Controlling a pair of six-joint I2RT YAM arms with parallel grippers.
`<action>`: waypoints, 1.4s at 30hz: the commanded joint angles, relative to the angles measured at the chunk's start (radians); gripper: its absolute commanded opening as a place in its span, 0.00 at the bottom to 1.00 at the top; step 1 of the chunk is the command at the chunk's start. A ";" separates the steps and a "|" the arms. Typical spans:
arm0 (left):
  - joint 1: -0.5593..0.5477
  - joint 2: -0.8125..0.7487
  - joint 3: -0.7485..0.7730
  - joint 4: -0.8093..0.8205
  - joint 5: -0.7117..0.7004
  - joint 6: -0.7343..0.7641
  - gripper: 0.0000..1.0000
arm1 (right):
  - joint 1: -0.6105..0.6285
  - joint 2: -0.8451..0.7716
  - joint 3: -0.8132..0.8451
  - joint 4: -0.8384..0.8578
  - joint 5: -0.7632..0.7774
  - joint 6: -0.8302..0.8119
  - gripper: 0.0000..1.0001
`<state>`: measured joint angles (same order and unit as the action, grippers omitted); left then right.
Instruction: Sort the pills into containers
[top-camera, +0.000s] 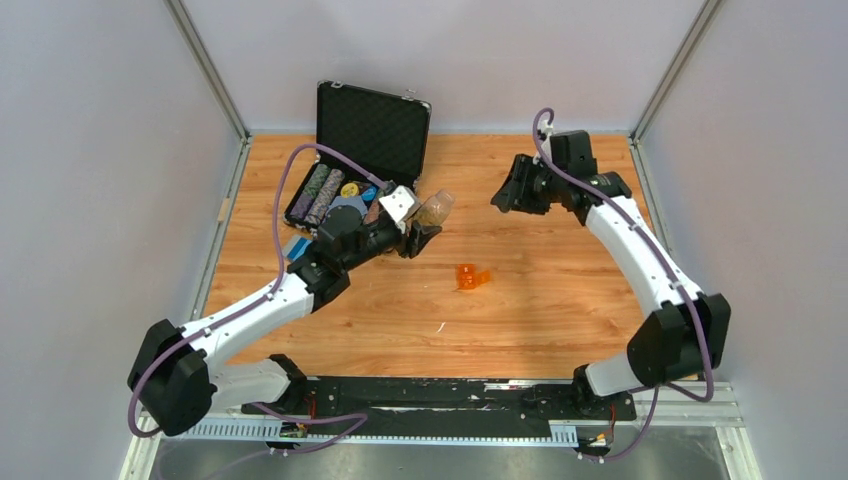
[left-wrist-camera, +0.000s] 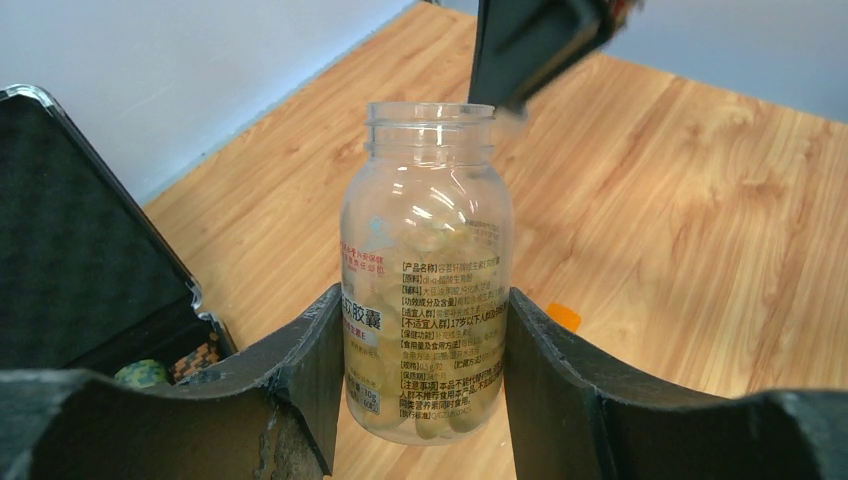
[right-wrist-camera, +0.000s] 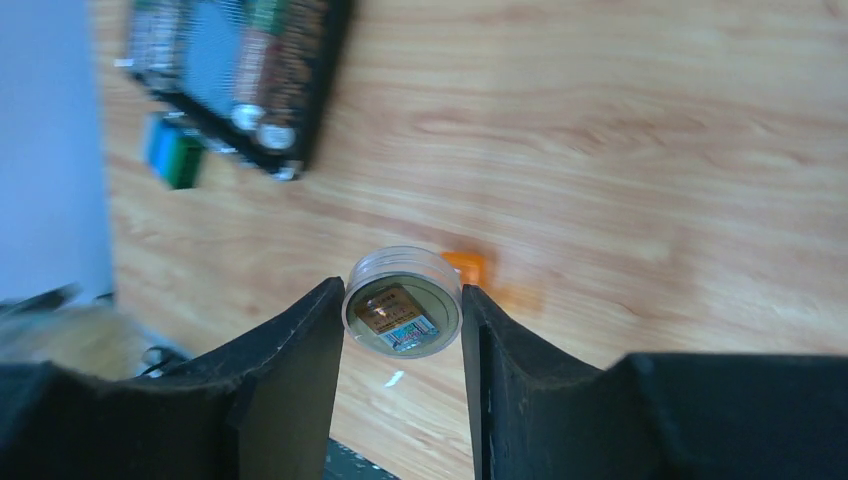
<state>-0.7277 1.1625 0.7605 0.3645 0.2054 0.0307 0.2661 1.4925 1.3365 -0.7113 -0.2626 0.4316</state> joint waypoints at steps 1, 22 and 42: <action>0.029 0.008 0.071 -0.059 0.159 0.103 0.00 | -0.001 -0.096 0.068 0.079 -0.275 -0.038 0.42; 0.030 0.042 0.154 -0.168 0.298 0.335 0.00 | 0.069 -0.161 0.088 0.075 -0.622 -0.143 0.46; 0.030 0.051 0.172 -0.210 0.342 0.328 0.00 | 0.134 -0.111 0.126 0.035 -0.510 -0.185 0.46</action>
<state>-0.6991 1.2064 0.8730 0.1356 0.5079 0.3504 0.3836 1.3739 1.4223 -0.6987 -0.7803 0.2783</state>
